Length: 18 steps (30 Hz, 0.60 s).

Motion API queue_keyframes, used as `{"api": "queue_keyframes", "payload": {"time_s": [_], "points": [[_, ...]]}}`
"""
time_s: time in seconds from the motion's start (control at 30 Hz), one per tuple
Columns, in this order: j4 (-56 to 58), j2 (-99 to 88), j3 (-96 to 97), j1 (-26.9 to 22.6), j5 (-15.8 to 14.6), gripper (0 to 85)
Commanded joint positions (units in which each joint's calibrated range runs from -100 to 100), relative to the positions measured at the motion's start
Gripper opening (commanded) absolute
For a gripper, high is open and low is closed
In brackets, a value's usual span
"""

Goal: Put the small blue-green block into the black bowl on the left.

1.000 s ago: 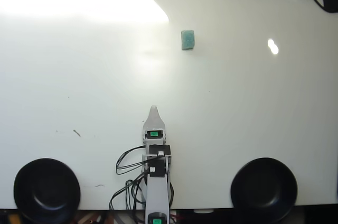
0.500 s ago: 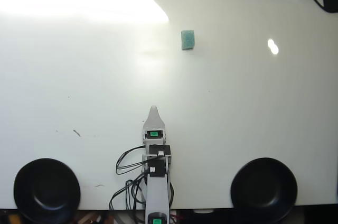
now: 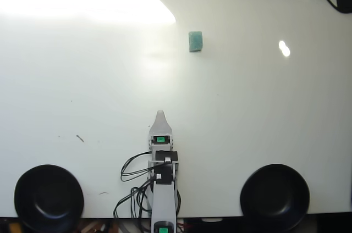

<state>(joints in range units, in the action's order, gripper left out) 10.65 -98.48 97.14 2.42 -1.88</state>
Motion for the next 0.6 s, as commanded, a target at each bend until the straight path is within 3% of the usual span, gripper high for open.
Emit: {"api": "queue_keyframes", "payload": {"time_s": [0.0,0.1,0.27,0.57], "points": [[0.7,-0.3,2.2,0.2,0.0,48.0],[0.7,-0.9,1.6,0.3,0.7,48.2],[1.5,-1.2,-4.3,0.6,11.0,47.9],[8.0,2.0,-22.9,-1.1,21.0,47.0]]}}
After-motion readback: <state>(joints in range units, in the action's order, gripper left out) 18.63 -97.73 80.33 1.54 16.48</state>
